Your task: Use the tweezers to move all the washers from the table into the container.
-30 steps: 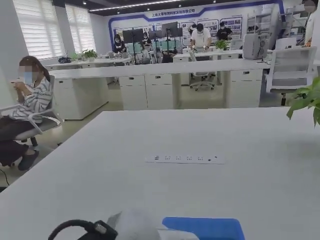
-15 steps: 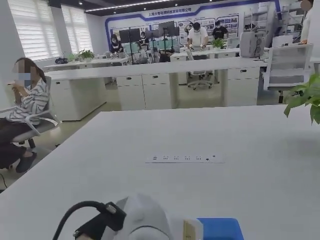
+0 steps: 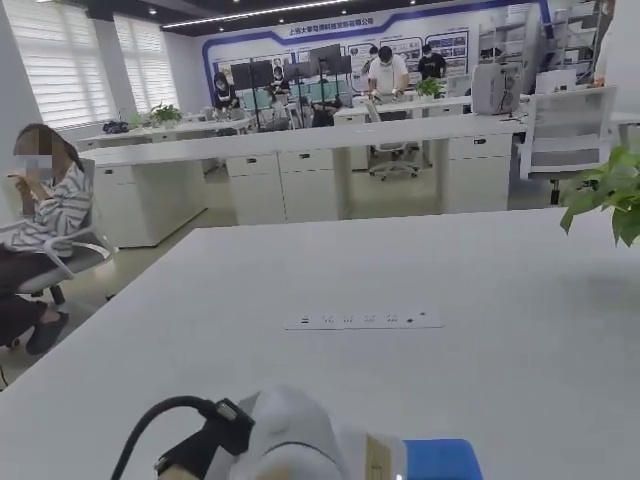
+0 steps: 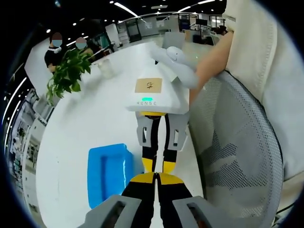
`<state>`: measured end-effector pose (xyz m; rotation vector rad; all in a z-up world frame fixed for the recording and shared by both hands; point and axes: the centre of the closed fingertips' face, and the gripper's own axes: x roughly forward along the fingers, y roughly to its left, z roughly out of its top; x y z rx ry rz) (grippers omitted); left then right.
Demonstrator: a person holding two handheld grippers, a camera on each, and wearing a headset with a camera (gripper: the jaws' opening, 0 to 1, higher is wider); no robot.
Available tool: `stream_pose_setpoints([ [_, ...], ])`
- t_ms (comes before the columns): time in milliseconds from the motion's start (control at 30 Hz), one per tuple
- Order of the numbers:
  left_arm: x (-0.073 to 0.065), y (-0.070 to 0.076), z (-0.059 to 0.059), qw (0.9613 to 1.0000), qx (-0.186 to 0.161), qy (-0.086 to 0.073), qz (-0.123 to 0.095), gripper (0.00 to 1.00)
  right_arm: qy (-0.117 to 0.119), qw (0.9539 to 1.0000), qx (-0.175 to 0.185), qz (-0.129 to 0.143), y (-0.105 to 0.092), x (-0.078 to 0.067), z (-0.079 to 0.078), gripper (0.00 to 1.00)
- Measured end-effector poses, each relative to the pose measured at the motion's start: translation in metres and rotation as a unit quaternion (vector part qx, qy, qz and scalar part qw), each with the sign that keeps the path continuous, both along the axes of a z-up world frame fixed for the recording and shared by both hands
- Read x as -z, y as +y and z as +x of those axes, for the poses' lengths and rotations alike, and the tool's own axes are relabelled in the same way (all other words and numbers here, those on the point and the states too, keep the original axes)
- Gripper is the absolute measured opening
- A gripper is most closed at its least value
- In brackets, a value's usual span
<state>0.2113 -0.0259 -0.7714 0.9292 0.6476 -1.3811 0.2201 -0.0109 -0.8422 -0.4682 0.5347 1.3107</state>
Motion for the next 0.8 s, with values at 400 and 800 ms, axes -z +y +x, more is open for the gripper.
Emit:
stream_pose_setpoints([
  [400,-0.003,-0.007,0.000,0.9991,0.004,0.037,-0.021,0.00,0.019,0.9996,-0.006,0.019,0.004,-0.001,-0.003,0.07],
  [800,-0.004,0.001,-0.005,0.9991,0.006,0.039,-0.015,0.00,0.011,0.9998,-0.017,0.009,0.004,-0.002,-0.010,0.06],
])
